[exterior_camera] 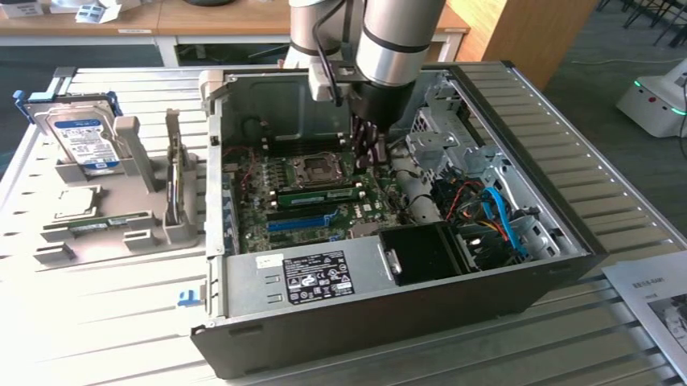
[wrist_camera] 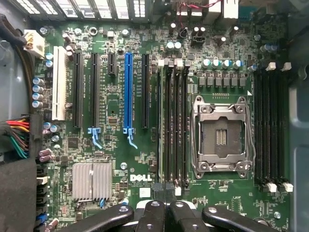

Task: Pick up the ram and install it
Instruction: 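Press down the ram until it locks into place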

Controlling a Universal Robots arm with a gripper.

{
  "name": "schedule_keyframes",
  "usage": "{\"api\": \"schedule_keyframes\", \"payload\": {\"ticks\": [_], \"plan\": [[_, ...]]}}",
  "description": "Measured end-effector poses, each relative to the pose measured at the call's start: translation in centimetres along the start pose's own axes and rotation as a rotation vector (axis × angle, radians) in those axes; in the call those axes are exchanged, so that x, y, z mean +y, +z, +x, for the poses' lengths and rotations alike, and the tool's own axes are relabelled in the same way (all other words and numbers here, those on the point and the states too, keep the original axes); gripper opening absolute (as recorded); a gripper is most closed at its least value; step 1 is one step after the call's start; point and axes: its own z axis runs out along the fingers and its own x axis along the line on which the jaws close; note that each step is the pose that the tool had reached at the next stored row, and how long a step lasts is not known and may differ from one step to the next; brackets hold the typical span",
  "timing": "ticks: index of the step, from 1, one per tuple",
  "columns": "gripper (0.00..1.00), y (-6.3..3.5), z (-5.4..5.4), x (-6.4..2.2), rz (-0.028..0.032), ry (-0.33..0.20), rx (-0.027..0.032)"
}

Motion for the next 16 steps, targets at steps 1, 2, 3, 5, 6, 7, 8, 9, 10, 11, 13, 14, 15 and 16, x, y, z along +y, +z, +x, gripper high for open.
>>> {"api": "schedule_keyframes", "payload": {"ticks": [1, 2, 3, 5, 6, 7, 8, 9, 10, 11, 13, 14, 15, 16], "plan": [[0.1, 0.12, 0.0, -0.01, 0.0, 0.0, -0.0001], [0.1, 0.23, 0.0, -0.01, 0.0, 0.0, -0.0001], [0.1, 0.36, 0.0, -0.02, 0.0, 0.0, -0.0001], [0.1, 0.59, 0.0, -0.03, 0.0, 0.0, -0.0001], [0.1, 0.72, 0.0, -0.03, 0.0, 0.0, 0.0], [0.1, 0.83, 0.0, -0.04, 0.0, 0.0, 0.0], [0.1, 0.95, 0.0, -0.04, 0.0001, 0.0, 0.0], [0.1, 1.06, 0.0, -0.05, 0.0, 0.0, -0.0001], [0.1, 1.17, 0.1, -0.05, 0.0, 0.0, -0.0001], [0.1, 1.27, 0.1, -0.06, 0.0, 0.0, 0.0], [0.1, 1.41, 0.1, -0.06, 0.0, 0.0, 0.0], [0.1, 1.4, 0.1, -0.06, -0.0001, 0.0, 0.0001], [0.1, 1.4, 0.1, -0.06, 0.0, 0.0, 0.0002], [0.1, 1.4, 0.1, -0.06, 0.0, 0.0, 0.0001]]}}
